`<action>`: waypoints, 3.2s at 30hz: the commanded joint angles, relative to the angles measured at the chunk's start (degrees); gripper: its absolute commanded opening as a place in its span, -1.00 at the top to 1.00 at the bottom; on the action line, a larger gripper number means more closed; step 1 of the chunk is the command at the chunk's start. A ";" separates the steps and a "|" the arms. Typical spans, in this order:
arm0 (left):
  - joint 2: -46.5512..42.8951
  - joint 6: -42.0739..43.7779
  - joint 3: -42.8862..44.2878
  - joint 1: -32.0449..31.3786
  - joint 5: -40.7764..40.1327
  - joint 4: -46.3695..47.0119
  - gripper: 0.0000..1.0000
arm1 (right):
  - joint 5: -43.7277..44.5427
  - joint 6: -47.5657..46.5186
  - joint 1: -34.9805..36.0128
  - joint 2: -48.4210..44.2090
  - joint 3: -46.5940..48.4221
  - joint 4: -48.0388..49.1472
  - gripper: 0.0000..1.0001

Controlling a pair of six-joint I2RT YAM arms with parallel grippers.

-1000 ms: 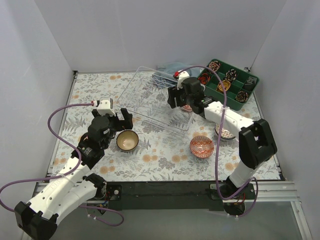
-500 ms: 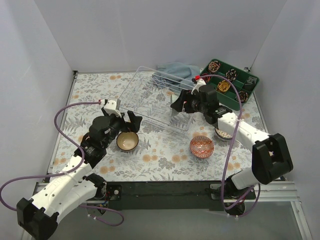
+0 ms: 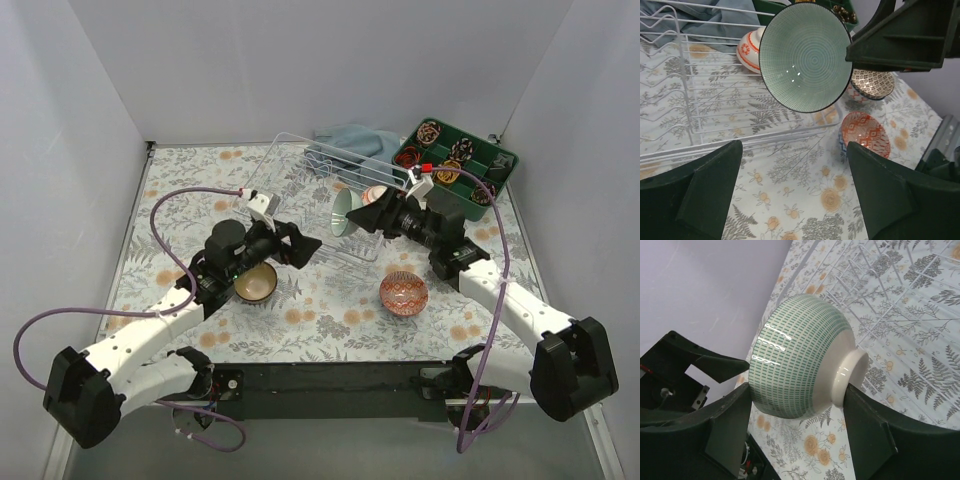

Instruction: Unload the bowls from the dish rack

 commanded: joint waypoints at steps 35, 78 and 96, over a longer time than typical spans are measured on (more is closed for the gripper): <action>14.79 -39.85 5.75 -0.62 6.27 9.09 0.93 | -14.80 11.08 0.04 -9.36 -11.18 25.54 0.57; 6.09 -3.55 15.94 -4.40 -24.24 -25.46 1.00 | 31.24 -21.00 23.33 11.20 26.59 -34.21 -0.36; 2.93 -3.90 13.83 -4.13 -24.41 -24.58 0.19 | 36.70 -23.99 27.20 18.68 33.64 -41.85 0.97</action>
